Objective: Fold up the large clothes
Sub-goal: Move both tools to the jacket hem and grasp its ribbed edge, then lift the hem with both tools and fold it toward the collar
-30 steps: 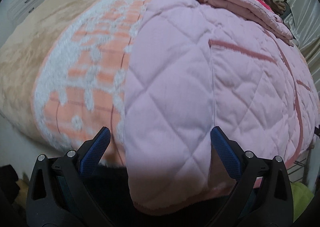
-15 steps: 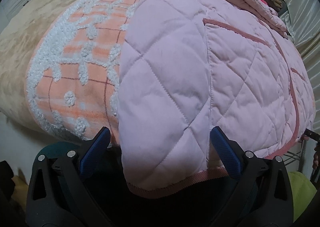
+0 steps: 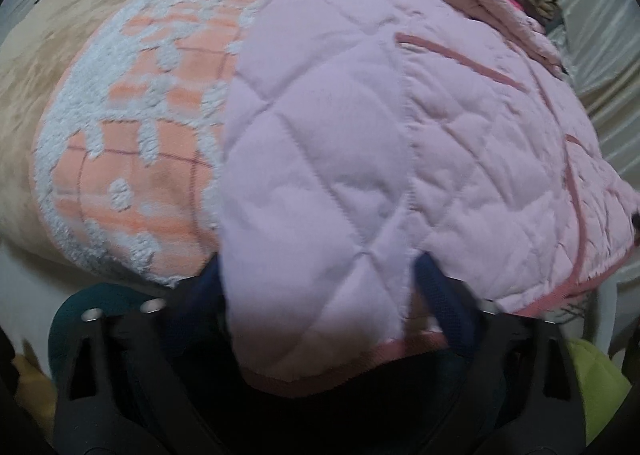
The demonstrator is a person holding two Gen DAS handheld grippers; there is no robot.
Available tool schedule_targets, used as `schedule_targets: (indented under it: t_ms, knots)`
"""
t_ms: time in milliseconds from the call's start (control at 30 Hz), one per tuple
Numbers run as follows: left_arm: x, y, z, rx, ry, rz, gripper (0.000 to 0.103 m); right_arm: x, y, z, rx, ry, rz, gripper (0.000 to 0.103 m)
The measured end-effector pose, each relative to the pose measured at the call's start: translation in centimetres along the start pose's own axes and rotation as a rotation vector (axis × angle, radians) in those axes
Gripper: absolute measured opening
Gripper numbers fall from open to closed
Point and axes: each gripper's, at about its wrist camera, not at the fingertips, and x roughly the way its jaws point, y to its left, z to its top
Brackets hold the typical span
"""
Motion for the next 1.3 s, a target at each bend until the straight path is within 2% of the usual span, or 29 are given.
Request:
schedule_targets:
  t_ms: [100,167,267,433,733,1300]
  knots:
    - [-0.5,-1.0,0.2,0.04,-0.01,0.016,0.062,0.2,0.3,1.2,0.011,-0.035,0.002,0.018]
    - [-0.9,-1.4,0.3,0.055,-0.019,0.014,0.045,0.2,0.3,1.5,0.025,-0.056,0.009,0.018]
    - [-1.8,-1.9,0.5,0.077,-0.039,0.007,0.026,0.4,0.4,1.7,0.044,-0.08,0.012,0.018]
    - [-2.9,-2.8,1.1,0.107,-0.068,0.006,0.013,0.3,0.5,1.7,0.061,-0.104,0.007,0.018]
    - [-6.6,-4.8,3.3,0.165,-0.189,-0.008,0.009,-0.1,0.5,2.9,0.079,-0.155,0.017,0.018]
    - [-9.4,-6.0,7.1,0.151,-0.277,-0.006,0.009,-0.8,-0.2,5.9,0.111,-0.232,0.035,0.018]
